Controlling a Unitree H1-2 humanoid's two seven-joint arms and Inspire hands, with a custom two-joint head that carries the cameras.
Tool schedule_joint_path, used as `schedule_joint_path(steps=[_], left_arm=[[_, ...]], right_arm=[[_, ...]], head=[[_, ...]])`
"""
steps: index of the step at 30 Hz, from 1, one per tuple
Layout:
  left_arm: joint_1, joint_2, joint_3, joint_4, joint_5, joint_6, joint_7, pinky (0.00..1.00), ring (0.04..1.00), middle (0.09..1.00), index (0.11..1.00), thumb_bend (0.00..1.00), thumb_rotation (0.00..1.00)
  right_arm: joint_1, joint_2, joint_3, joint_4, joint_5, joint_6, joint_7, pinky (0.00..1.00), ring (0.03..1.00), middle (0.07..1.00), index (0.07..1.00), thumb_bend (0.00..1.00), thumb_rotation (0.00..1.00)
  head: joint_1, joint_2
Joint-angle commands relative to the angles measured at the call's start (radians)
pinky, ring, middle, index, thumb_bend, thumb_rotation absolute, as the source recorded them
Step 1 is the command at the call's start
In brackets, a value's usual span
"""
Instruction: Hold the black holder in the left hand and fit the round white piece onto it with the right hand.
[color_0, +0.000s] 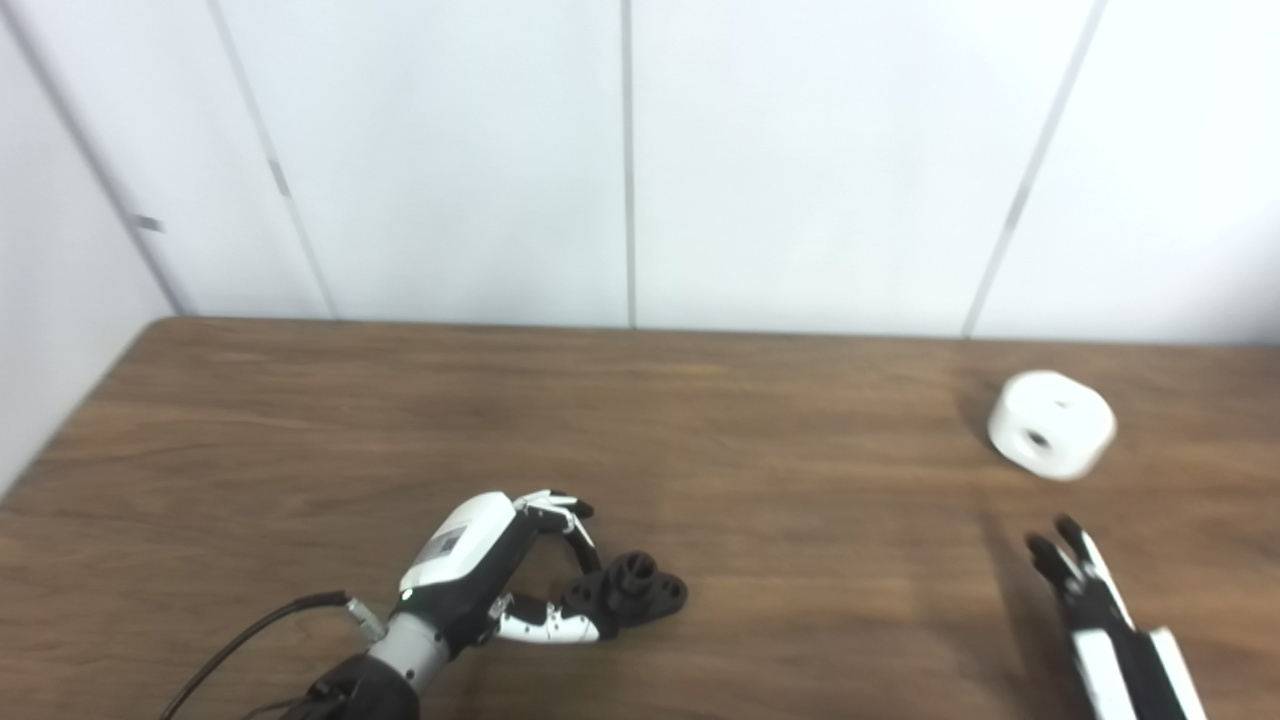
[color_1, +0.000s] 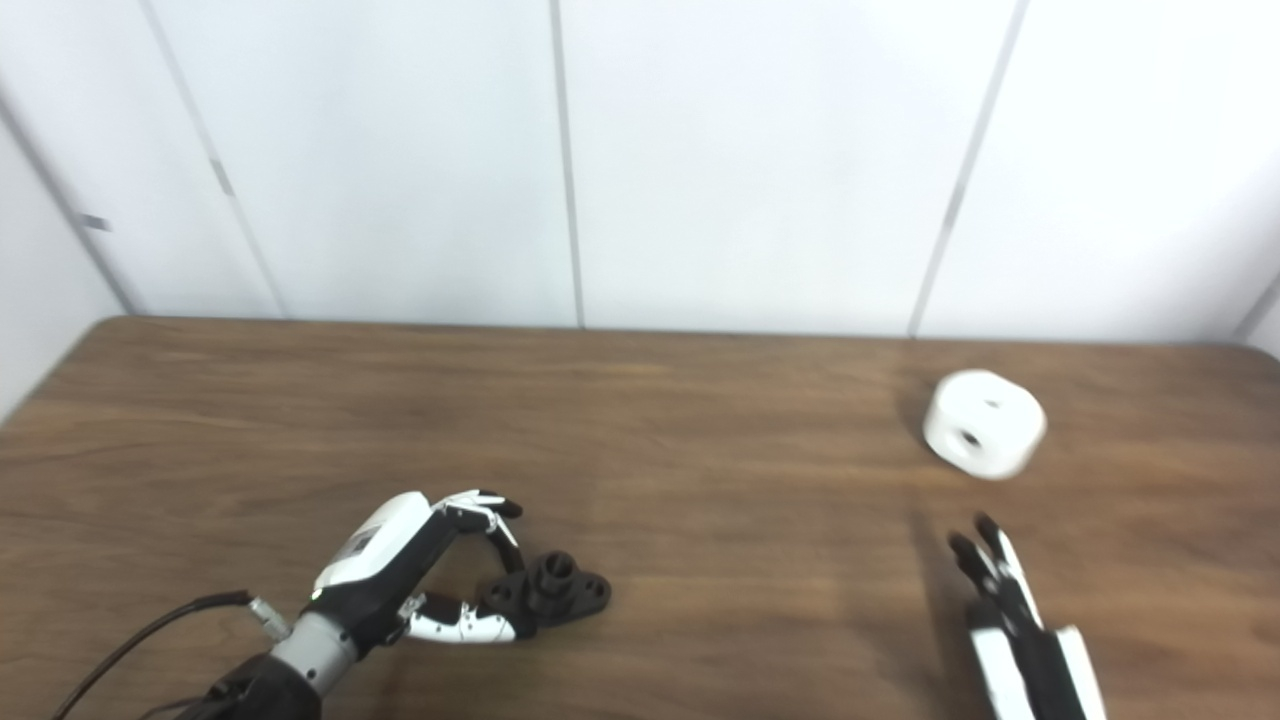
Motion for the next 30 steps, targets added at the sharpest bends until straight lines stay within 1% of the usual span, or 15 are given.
schedule_joint_path(steps=[1, 6, 8, 9, 13, 18, 23, 25, 30], left_arm=[[0.043, -0.003, -0.053, 0.007, 0.002, -0.014, -0.07, 0.87, 0.923, 0.835, 0.488, 0.52, 0.06], [0.08, -0.017, -0.09, 0.018, 0.023, -0.057, -0.067, 0.87, 0.917, 0.828, 0.488, 0.51, 0.06], [0.089, -0.024, -0.097, 0.018, 0.038, -0.059, -0.068, 0.88, 0.918, 0.828, 0.488, 0.51, 0.06], [0.092, -0.027, -0.099, 0.017, 0.045, -0.058, -0.07, 0.9, 0.922, 0.829, 0.488, 0.51, 0.06], [0.098, -0.041, -0.111, 0.024, 0.089, -0.059, -0.065, 0.94, 0.921, 0.825, 0.488, 0.51, 0.06], [0.098, -0.06, -0.113, 0.047, 0.14, -0.076, -0.053, 0.95, 0.915, 0.822, 0.488, 0.52, 0.06], [0.097, -0.074, -0.117, 0.052, 0.229, -0.081, -0.048, 0.93, 0.906, 0.815, 0.488, 0.52, 0.05], [0.097, -0.074, -0.121, 0.054, 0.268, -0.092, -0.046, 0.92, 0.905, 0.815, 0.489, 0.52, 0.05], [0.102, -0.077, -0.119, 0.061, 0.319, -0.116, -0.034, 0.91, 0.901, 0.81, 0.489, 0.52, 0.05]], right_arm=[[0.002, 0.017, 0.017, -0.042, -0.012, 0.016, 0.008, 1.0, 0.944, 0.92, 0.977, 0.63, 1.0], [0.006, 0.018, 0.027, -0.074, -0.019, 0.043, 0.004, 1.0, 0.942, 0.918, 0.98, 0.61, 1.0], [0.009, 0.017, 0.027, -0.088, -0.004, 0.056, 0.007, 1.0, 0.948, 0.925, 0.983, 0.61, 1.0], [0.01, 0.017, 0.026, -0.094, 0.004, 0.063, 0.008, 1.0, 0.954, 0.929, 0.985, 0.61, 1.0], [0.014, 0.012, 0.02, -0.114, 0.026, 0.096, 0.013, 1.0, 0.961, 0.934, 0.987, 0.62, 1.0], [0.015, 0.001, 0.014, -0.125, 0.034, 0.117, 0.015, 1.0, 0.963, 0.936, 0.986, 0.63, 1.0], [0.014, -0.009, 0.001, -0.13, 0.043, 0.125, 0.019, 1.0, 0.967, 0.935, 0.992, 0.61, 1.0], [0.012, -0.014, -0.006, -0.131, 0.048, 0.13, 0.021, 1.0, 0.974, 0.938, 0.997, 0.62, 1.0], [0.001, -0.021, -0.029, -0.149, 0.05, 0.155, 0.023, 1.0, 0.981, 0.939, 0.999, 0.62, 0.99]], head=[[-0.005, 0.006], [-0.021, 0.026], [-0.028, 0.036], [-0.029, 0.038], [-0.031, 0.049], [-0.028, 0.054], [-0.024, 0.054], [-0.025, 0.053], [-0.029, 0.051]])
